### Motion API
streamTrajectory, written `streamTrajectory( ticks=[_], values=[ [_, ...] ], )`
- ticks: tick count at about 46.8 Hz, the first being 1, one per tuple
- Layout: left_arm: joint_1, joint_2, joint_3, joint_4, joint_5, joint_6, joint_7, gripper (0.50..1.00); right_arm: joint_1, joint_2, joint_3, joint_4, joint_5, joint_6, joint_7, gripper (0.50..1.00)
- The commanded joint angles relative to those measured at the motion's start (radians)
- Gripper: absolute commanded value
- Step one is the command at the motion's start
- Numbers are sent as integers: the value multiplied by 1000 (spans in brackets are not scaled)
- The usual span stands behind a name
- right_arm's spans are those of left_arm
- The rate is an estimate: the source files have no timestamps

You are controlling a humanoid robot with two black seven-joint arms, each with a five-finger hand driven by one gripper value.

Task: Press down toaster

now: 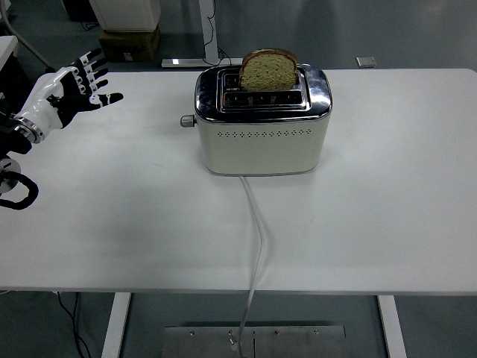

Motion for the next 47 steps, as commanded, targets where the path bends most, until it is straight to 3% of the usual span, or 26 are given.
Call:
streamTrajectory(
  ticks=[1,7,27,35,47],
  values=[
    [-1,33,4,-1,34,-19,2,1000,-1,0,0,1,0,0,0,1000],
    [-12,59,4,-16,126,-51,2,1000,-1,0,0,1,0,0,0,1000],
    [-39,69,28,-140,461,-53,26,1000,-1,0,0,1,0,0,0,1000],
    [-43,69,74,-209,481,-74,83,1000,-1,0,0,1,0,0,0,1000],
    [-55,105,113,-294,537,-76,80,1000,-1,0,0,1,0,0,0,1000]
  ],
)
